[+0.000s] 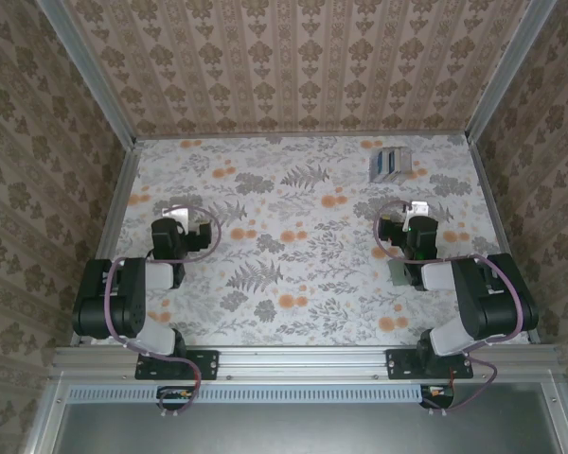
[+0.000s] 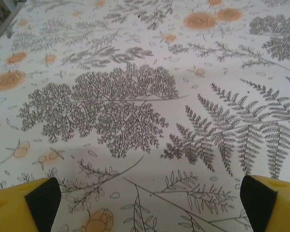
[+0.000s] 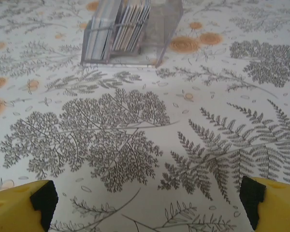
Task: Put the credit cards into the card holder
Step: Move the card holder to the center of the table.
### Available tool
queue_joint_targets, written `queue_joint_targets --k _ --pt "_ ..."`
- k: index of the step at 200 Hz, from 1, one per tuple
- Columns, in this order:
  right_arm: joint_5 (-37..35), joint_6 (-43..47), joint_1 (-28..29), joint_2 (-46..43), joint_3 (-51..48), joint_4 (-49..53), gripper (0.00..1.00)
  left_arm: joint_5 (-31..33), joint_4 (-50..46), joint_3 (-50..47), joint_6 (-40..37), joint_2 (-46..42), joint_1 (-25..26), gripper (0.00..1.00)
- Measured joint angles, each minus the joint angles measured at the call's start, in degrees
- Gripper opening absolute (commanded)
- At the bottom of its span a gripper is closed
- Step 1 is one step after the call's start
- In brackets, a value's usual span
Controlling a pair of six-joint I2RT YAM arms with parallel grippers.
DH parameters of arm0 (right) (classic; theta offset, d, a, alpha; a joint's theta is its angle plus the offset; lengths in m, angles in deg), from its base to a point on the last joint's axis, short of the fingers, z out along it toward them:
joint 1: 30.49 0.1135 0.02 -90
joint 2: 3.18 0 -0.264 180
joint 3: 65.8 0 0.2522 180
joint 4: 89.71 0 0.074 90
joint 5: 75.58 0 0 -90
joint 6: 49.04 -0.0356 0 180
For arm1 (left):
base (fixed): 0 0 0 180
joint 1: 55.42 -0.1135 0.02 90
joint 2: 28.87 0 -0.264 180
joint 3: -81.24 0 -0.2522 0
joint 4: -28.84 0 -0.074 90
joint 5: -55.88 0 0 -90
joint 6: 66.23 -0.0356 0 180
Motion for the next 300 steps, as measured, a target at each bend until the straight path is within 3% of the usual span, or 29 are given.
queue_joint_targets --k 163,196,233,244,274,300 --pt "-0.9 1.0 -1.2 0.0 1.4 -2.7 1.00 1.3 3.3 1.0 -1.3 0.1 -0.3 1.00" --pt "-6.8 -5.6 -1.3 -13.7 10.6 20.4 1.00 5.6 -14.1 4.3 0.3 -14.8 3.7 1.00" --pt "-10.0 -25.9 -1.8 -27.6 22.7 45.7 1.00 5.7 -34.1 13.0 15.8 -35.8 5.6 1.00" --pt "-9.6 -31.8 -2.0 -30.8 21.7 53.2 1.00 5.2 -38.6 12.7 21.4 -40.5 5.6 1.00" --pt "-6.7 -44.7 -2.8 -39.6 12.5 70.5 1.00 -4.7 -43.2 7.3 29.9 -46.3 5.0 1.00" --pt "-2.7 -52.2 -3.2 -48.2 6.0 80.0 0.94 -5.9 -51.1 7.1 30.9 -44.4 17.0 1.00"
